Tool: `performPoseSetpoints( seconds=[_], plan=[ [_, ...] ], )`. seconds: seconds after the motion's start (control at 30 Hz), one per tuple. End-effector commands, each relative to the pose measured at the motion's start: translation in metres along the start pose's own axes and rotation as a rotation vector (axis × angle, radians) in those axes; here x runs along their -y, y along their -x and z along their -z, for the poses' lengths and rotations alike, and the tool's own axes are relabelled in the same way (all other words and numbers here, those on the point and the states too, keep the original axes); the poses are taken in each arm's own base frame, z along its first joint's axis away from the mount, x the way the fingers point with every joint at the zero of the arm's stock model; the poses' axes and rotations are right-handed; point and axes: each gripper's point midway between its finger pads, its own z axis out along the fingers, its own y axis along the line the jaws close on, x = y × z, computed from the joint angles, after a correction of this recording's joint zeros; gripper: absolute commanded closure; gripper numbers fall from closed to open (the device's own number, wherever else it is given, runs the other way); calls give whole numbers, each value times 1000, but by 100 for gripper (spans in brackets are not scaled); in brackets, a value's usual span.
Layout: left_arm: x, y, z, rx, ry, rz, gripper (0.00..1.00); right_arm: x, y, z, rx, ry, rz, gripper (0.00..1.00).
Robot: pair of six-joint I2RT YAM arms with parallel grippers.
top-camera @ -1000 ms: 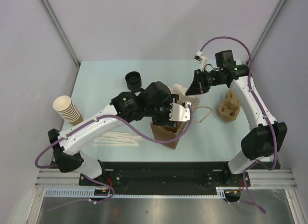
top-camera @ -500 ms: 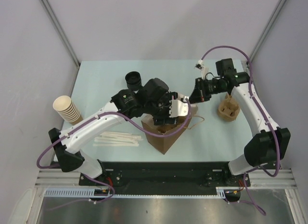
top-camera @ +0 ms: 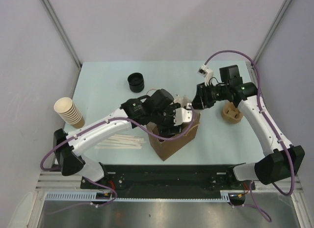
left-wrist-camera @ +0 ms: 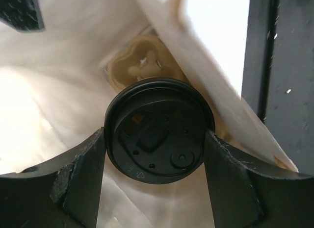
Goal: Pack the takeout coffee
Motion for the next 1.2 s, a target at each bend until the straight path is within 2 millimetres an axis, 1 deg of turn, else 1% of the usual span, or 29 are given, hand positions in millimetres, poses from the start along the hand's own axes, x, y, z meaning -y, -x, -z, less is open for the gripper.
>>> performPoseSetpoints(
  seconds=[0.0, 0.03, 0.07, 0.1, 0.13, 0.17, 0.23, 0.27, 0.3, 0.33, 0.37, 0.4, 0.43, 0.47, 0.5, 0.53, 0.57, 0.6, 0.63, 0.67, 0.7, 0.73, 0.8, 0.9, 1.0, 1.07, 1.1, 1.17],
  plan=[
    [1, 25, -1, 94, -17, 35, 68, 17, 12, 12, 59, -62, 3, 54],
    [2, 27, -1, 97, -25, 34, 68, 19, 21, 14, 86, -60, 16, 42],
    [2, 29, -1, 102, -29, 33, 68, 16, 33, 19, 110, -52, 48, 38],
    [2, 29, -1, 107, -30, 27, 68, 15, 41, 21, 120, -52, 76, 35],
    [2, 29, -1, 108, -35, 21, 68, 18, 41, 17, 92, -43, 72, 28],
    [5, 31, -1, 113, -50, 13, 68, 12, 52, 21, 104, -18, 148, 25],
    [8, 29, -3, 101, -72, 12, 68, 14, 53, 12, 73, 8, 206, 17],
    [8, 30, -3, 104, -76, 4, 68, 13, 64, 12, 85, 11, 293, 15],
    [10, 28, -3, 97, -85, -1, 68, 12, 69, 10, 85, 22, 334, 14],
    [10, 27, -3, 96, -87, -9, 68, 12, 68, 1, 57, 59, 349, 14],
    [10, 26, -3, 95, -86, -15, 68, 12, 72, -2, 51, 72, 419, 14],
    [10, 25, -3, 90, -86, -17, 68, 6, 85, 1, 67, 82, 478, 14],
    [10, 26, -2, 93, -86, -20, 68, 0, 78, -4, 25, 118, 488, 15],
    [10, 24, -2, 91, -89, -19, 68, 5, 75, -13, -9, 134, 515, 15],
    [10, 24, -2, 93, -91, -15, 68, 2, 83, -13, -8, 144, 610, 15],
    [9, 24, -1, 92, -91, -11, 68, -1, 72, -14, -54, 169, 620, 16],
    [10, 23, -1, 92, -94, -7, 67, 1, 68, -23, -87, 192, 634, 16],
    [8, 21, -2, 88, -91, -3, 68, 1, 66, -25, -102, 210, 696, 16],
    [7, 21, -2, 86, -91, -3, 68, -4, 62, -22, -131, 223, 704, 18],
    [6, 21, -2, 84, -89, -4, 67, -6, 58, -25, -150, 244, 714, 18],
    [5, 19, -2, 82, -89, 1, 67, -5, 55, -30, -170, 263, 715, 18],
    [3, 20, -2, 83, -84, 3, 68, -8, 51, -29, -189, 284, 730, 19],
    [1, 17, -2, 79, -81, 8, 68, -8, 42, -33, -230, 309, 727, 21],
    [0, 12, -4, 67, -81, 16, 68, -10, 41, -38, -233, 332, 753, 22],
    [0, 10, -7, 61, -82, 20, 68, -11, 39, -42, -244, 340, 776, 27],
    [-2, 9, -7, 61, -78, 25, 68, -11, 41, -43, -242, 340, 784, 36],
    [-2, 10, -7, 61, -78, 25, 68, -12, 41, -43, -242, 339, 785, 44],
    [-3, 9, -7, 59, -75, 30, 68, -11, 42, -42, -245, 329, 786, 55]
  ],
)
